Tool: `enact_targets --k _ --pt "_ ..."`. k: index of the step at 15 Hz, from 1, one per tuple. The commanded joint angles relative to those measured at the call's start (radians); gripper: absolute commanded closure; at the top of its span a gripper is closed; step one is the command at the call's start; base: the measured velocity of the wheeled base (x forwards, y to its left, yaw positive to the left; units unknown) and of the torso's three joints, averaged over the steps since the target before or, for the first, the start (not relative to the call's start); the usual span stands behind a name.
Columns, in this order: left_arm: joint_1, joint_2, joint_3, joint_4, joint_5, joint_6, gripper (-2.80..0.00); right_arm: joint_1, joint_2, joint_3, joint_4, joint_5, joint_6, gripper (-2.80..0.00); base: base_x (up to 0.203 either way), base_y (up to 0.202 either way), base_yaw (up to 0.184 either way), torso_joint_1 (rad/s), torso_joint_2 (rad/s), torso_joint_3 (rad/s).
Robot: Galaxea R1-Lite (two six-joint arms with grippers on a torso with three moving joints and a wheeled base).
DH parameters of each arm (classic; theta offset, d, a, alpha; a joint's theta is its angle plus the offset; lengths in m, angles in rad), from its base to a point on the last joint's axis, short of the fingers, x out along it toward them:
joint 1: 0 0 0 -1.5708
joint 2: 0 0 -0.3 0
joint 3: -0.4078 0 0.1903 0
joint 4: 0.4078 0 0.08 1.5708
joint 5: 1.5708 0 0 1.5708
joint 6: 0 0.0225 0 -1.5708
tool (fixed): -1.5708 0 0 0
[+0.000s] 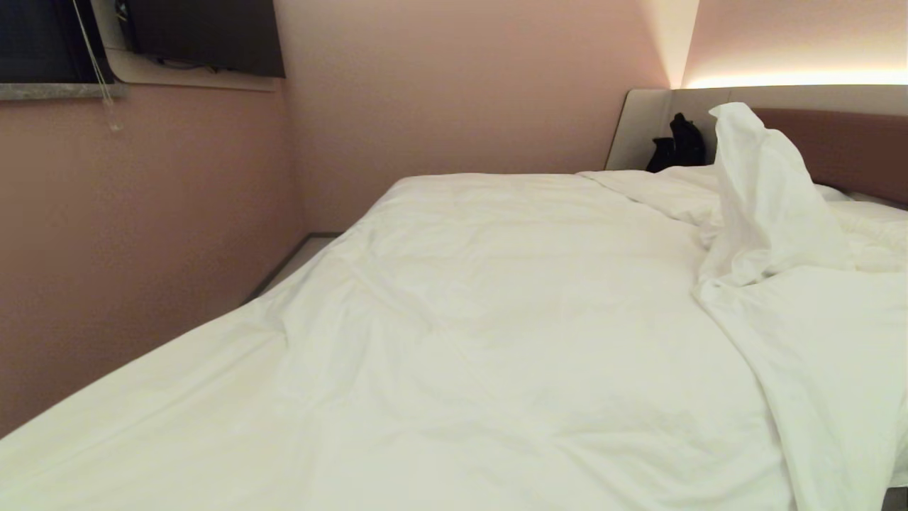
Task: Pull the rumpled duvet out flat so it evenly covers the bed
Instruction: Flatten the corners of the folded blanket
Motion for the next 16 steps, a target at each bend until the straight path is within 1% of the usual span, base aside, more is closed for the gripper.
enact_targets --k 1,2,4,5,7,10,11,13,16 --pt "0.0 0.003 -0.007 0.007 0.002 0.002 -2.8 0.0 -0.001 0.0 0.0 0.0 0.0 0.0 0.0 0.0 0.0 0.0 0.0 0.0" --pt "0.0 0.003 -0.011 0.009 0.004 0.012 -2.8 0.0 -0.001 0.0 0.0 0.0 0.0 0.0 0.0 0.0 0.0 0.0 0.0 0.0" --pt "0.0 0.01 -0.012 0.01 0.004 0.075 -2.8 0.0 -0.001 0.0 0.0 -0.002 0.0 0.0 0.0 0.0 0.0 0.0 0.0 0.0" --pt "0.0 0.011 -0.011 0.005 0.0 0.088 -2.8 0.0 -0.001 0.0 0.0 -0.002 0.0 0.0 0.0 0.0 0.0 0.0 0.0 0.0" --pt "0.0 0.023 -0.013 0.001 -0.002 0.09 -2.8 0.0 -0.001 0.0 0.0 0.0 0.0 0.0 0.0 0.0 0.0 0.0 0.0 0.0" --pt "0.0 0.066 -0.022 -0.064 -0.002 0.094 -2.8 0.0 -0.001 0.0 0.0 0.0 0.0 0.0 0.0 0.0 0.0 0.0 0.0 0.0" --pt "0.0 0.073 -0.028 -0.066 -0.004 0.095 -2.8 0.0 -0.001 0.0 0.001 0.0 0.0 0.0 0.0 0.0 0.0 0.0 0.0 0.0" --pt "0.0 0.091 -0.043 -0.071 -0.037 0.095 -2.8 0.0 -0.001 0.0 0.0 0.0 0.0 0.0 0.0 0.0 0.0 0.0 0.0 0.0" --pt "0.0 0.14 -0.059 -0.094 -0.124 0.093 -2.8 0.0 -0.001 0.0 0.0 -0.002 0.0 0.0 0.0 0.0 0.0 0.0 0.0 0.0"
